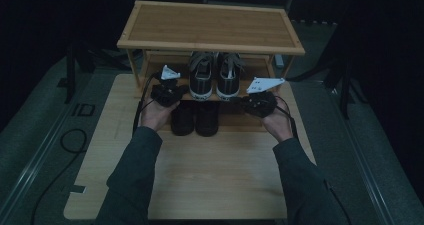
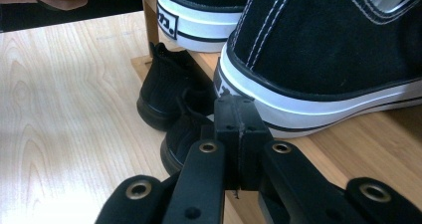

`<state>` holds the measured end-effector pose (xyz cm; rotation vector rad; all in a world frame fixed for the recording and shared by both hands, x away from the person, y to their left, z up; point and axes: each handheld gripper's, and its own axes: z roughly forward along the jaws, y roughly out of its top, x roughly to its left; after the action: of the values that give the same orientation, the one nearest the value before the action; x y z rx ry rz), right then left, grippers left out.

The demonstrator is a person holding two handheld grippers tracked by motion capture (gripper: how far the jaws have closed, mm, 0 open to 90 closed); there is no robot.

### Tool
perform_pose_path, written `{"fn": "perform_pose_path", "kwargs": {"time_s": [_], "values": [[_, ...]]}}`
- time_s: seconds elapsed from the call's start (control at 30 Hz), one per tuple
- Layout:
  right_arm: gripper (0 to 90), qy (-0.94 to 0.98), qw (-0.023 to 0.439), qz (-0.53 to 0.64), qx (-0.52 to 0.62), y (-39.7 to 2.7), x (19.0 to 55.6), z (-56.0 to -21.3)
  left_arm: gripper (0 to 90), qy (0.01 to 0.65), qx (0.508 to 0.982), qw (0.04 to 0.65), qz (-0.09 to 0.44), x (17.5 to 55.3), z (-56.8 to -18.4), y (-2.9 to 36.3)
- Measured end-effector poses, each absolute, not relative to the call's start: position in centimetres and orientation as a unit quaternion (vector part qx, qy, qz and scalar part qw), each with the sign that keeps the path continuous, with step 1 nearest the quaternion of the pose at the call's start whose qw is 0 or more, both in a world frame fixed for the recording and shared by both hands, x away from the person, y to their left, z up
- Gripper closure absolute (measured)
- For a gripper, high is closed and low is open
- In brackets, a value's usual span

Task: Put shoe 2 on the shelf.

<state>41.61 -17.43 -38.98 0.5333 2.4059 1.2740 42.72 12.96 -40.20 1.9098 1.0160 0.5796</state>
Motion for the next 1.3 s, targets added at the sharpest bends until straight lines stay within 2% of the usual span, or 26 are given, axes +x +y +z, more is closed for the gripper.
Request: {"fn": "perform_pose_path", "kwargs": {"time_s": [0.5,1.3], "values": [[87.9,0.851,0.178,0.458,0.184,-18.6,40.6,-39.1,90.0,0.410,0.765,0.436,0.236,42.7,-40.2,12.9],[87.2,0.859,0.164,0.438,0.208,-20.7,39.6,-42.1,90.0,0.399,0.774,0.427,0.245,41.7,-39.6,12.6]]}}
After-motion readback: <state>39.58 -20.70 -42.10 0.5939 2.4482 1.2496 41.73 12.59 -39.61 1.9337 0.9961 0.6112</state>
